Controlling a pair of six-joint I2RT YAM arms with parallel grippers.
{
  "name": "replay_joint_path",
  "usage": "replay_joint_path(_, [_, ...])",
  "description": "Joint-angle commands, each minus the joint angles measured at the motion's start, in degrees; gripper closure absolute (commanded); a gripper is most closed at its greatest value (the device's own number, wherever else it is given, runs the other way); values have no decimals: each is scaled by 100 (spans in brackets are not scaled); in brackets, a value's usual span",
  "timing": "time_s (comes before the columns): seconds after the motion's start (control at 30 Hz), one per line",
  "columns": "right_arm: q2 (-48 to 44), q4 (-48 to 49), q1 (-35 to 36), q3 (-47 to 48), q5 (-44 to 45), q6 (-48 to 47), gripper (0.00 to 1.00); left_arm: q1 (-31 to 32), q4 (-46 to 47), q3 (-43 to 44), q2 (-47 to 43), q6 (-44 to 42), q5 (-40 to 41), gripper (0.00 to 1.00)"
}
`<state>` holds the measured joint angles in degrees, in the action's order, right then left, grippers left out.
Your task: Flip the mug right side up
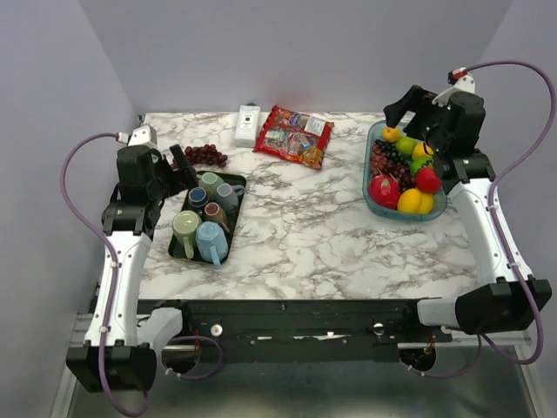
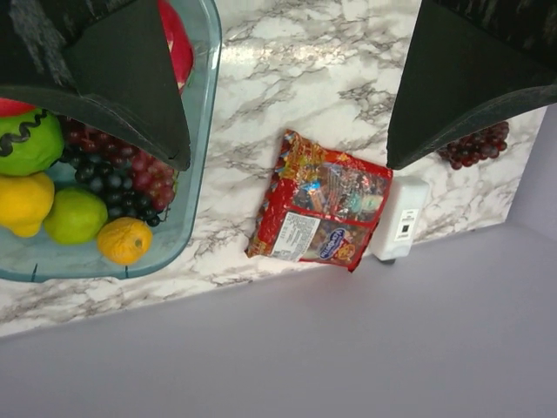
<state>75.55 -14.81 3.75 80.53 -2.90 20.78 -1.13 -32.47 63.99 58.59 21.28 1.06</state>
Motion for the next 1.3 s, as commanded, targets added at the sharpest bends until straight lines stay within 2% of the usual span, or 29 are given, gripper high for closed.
replay_joint_path(0.0, [188, -478, -6, 199, 34, 286, 0, -19, -778, -544, -715, 535, -1257, 1])
replay_joint_path(0.1, [276, -716, 82, 279, 262, 357, 0, 51, -1145, -1045, -1146, 876, -1266, 1])
replay_joint_path(0.2, [548, -1233, 345, 620, 928, 305, 0, 95, -1664, -1353, -1358, 1289, -1161, 1])
replay_joint_path(0.3, [847, -1761, 653, 955, 1343, 322, 0, 569, -2121, -1450, -1472, 1598, -889, 1])
replay_joint_path(0.5, [970, -2000, 943, 649, 1476, 735, 0, 1324, -2667, -1485, -1640, 2450, 85, 5])
replay_joint_path(0.8, [953, -2281, 988, 516, 1739, 841, 0, 2037, -2160, -2197, -1509, 3224, 755, 20])
replay_joint_path(0.97, [856, -2342, 996, 428, 1907, 779, 0, 2432, -1684, -2408, -1246, 3225, 1001, 28])
replay_joint_path(1.27, [830, -2439, 996, 297, 1968, 814, 0, 2758, -1359, -2294, -586, 2926, 1502, 31])
